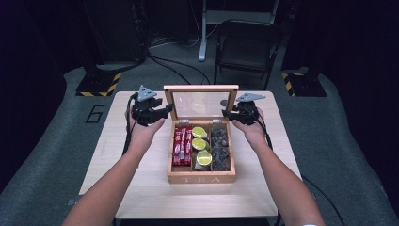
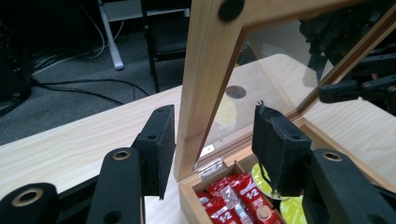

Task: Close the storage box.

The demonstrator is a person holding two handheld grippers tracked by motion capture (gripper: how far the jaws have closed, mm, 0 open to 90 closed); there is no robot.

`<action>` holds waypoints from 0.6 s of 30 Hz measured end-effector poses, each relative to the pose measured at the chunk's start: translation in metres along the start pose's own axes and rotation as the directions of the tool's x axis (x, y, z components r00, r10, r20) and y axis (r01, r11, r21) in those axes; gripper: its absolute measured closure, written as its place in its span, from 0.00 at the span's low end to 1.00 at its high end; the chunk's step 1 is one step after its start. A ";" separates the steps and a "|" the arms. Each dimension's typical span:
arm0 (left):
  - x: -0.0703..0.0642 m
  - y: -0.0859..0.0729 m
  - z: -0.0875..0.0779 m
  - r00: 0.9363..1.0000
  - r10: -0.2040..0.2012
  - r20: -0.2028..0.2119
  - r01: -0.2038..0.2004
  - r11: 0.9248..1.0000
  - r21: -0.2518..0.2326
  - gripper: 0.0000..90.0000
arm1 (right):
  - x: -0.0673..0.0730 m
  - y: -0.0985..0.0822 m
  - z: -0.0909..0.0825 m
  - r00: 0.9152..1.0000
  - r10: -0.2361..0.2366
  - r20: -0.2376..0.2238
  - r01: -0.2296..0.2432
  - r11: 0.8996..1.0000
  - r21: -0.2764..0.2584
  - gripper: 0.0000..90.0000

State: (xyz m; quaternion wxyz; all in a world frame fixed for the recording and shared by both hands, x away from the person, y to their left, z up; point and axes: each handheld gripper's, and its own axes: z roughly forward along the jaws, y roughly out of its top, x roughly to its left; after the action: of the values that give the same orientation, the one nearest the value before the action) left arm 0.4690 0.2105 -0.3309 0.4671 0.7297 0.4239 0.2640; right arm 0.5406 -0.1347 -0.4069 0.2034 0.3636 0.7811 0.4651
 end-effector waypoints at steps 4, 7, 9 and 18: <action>-0.002 0.007 -0.001 1.000 0.010 0.004 -0.010 1.000 -0.007 0.56 | 0.001 -0.001 -0.001 1.000 -0.007 0.001 0.007 1.000 -0.003 0.62; -0.004 0.009 -0.001 1.000 0.009 0.004 -0.009 1.000 -0.006 0.60 | 0.002 -0.002 -0.002 1.000 -0.009 -0.007 0.009 1.000 -0.003 0.62; -0.006 0.010 -0.001 1.000 0.008 0.002 -0.008 1.000 -0.014 0.62 | 0.002 -0.002 -0.003 1.000 -0.022 -0.001 0.022 1.000 -0.004 0.62; -0.009 0.006 -0.007 1.000 0.014 -0.002 -0.014 1.000 -0.022 0.69 | 0.004 -0.006 -0.006 0.999 -0.039 -0.014 0.038 0.999 -0.010 0.62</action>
State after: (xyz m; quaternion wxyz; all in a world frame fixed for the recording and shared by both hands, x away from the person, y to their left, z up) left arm 0.4613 0.2049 -0.3219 0.4729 0.7272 0.4161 0.2727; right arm 0.5317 -0.1367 -0.4091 0.2088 0.3443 0.7870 0.4674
